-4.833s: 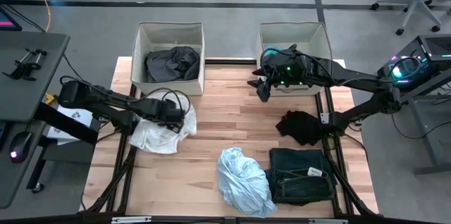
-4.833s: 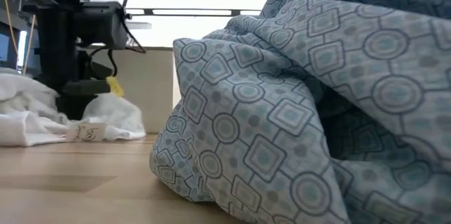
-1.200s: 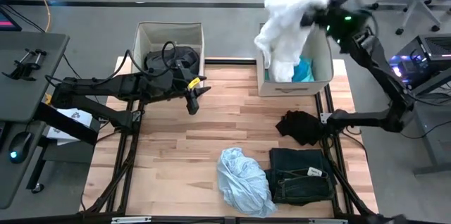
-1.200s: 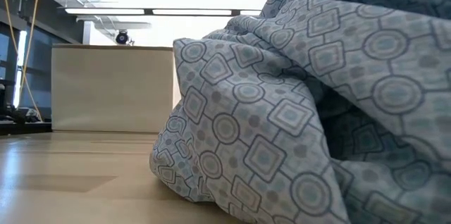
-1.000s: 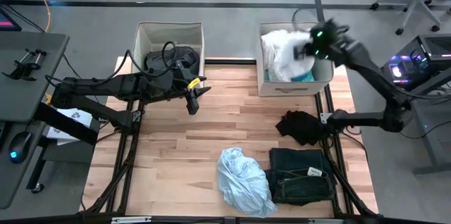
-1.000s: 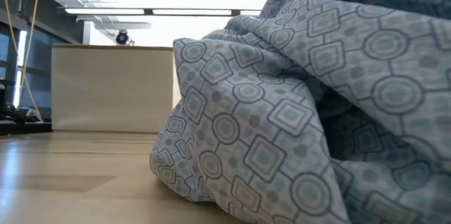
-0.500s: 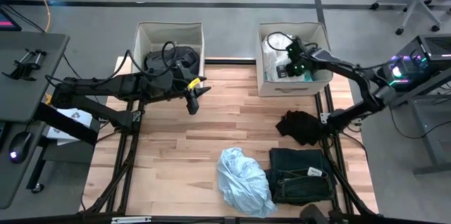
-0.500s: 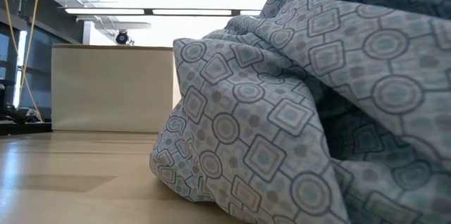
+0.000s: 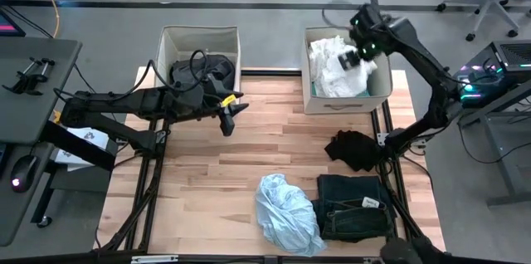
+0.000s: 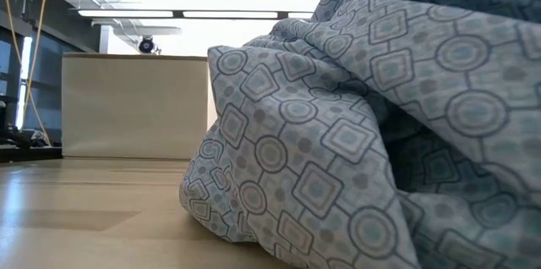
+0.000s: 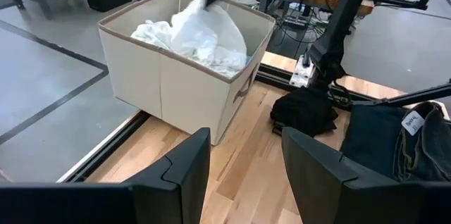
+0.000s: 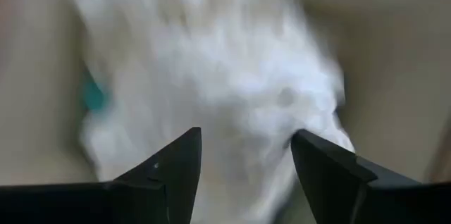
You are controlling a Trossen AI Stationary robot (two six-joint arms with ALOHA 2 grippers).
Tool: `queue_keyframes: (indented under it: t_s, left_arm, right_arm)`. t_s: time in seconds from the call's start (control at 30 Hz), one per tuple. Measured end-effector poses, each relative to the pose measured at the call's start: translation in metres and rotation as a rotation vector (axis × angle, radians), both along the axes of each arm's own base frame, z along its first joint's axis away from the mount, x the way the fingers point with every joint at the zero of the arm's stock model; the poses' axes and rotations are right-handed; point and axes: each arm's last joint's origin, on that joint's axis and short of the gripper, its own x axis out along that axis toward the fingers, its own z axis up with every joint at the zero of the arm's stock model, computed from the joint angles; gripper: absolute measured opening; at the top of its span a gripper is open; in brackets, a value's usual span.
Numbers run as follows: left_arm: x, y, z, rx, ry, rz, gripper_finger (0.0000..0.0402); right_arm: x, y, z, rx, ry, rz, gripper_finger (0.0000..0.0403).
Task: Sort clothes
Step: Put the white dress into the right laundry organizer
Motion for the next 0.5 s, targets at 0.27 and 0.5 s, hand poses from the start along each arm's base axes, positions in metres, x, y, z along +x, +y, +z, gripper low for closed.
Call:
queue_keyframes:
  t_s: [0.27,0.5]
  left_arm:
    - [0.000,0.000,0.000,-0.007,-0.003,0.003,0.0161]
    - [0.000,-0.001,0.000,-0.045,-0.021,0.015,0.0161]
  right_arm:
    - [0.028,-0.035,-0.043,-0.201,-0.287,0.034,0.0209]
    - [0.017,-0.022,-0.168,-0.095,-0.286,-0.152,0.0209]
